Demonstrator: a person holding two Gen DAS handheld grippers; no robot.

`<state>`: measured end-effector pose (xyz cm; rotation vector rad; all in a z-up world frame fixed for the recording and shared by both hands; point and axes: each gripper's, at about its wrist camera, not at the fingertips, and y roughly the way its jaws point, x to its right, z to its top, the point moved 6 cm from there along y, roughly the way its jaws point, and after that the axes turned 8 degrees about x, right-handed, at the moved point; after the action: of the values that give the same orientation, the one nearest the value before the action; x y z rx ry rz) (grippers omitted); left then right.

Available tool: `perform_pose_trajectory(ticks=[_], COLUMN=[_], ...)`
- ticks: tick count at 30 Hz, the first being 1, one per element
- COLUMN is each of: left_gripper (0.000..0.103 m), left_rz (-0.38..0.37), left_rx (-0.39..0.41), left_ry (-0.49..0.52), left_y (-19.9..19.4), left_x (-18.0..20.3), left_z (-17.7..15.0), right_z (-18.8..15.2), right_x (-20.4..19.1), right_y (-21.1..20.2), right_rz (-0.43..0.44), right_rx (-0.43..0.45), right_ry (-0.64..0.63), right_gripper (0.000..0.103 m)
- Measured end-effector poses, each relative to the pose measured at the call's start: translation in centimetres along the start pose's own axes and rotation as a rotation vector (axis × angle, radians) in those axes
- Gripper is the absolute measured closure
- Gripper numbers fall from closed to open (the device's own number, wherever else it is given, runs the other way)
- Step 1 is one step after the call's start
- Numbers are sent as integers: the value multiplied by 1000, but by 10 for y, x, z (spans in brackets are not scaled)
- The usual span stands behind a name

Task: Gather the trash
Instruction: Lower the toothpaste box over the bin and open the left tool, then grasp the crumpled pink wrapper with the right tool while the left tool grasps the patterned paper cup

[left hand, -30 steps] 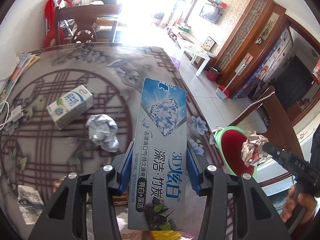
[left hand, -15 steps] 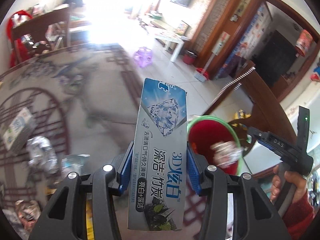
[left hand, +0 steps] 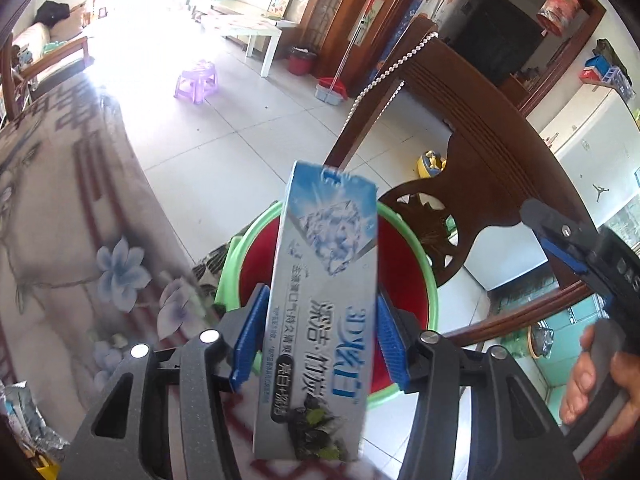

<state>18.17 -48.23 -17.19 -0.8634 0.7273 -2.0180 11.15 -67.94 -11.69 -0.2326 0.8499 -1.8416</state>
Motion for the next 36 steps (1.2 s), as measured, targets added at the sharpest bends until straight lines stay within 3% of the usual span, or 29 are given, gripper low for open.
perform_pose_trajectory(ticks=[2, 7, 11, 18, 24, 28, 36], left_gripper=[35, 34, 33, 28, 28, 28, 28], left_rz=[-4, -6, 10, 160, 311, 373, 373], left_rx=[12, 53, 90, 226, 297, 317, 290], left_ry=[14, 19, -41, -132, -293, -395, -455], left_y=[2, -25, -61, -146, -208, -234, -271], left_x=[7, 7, -12, -69, -137, -178, -232], left_z=[4, 5, 4, -10, -44, -73, -130], right_z=[-1, -4, -6, -14, -37, -57, -97], right_x=[3, 2, -12, -73, -133, -160, -208], right_y=[-4, -8, -7, -12, -22, -31, -61], right_rz=[-7, -7, 24, 136, 249, 290, 284], right_rx=[6, 5, -3, -11, -39, -70, -94], right_ry=[1, -13, -37, -132, -227, -261, -303], right_gripper=[16, 16, 16, 16, 16, 16, 16])
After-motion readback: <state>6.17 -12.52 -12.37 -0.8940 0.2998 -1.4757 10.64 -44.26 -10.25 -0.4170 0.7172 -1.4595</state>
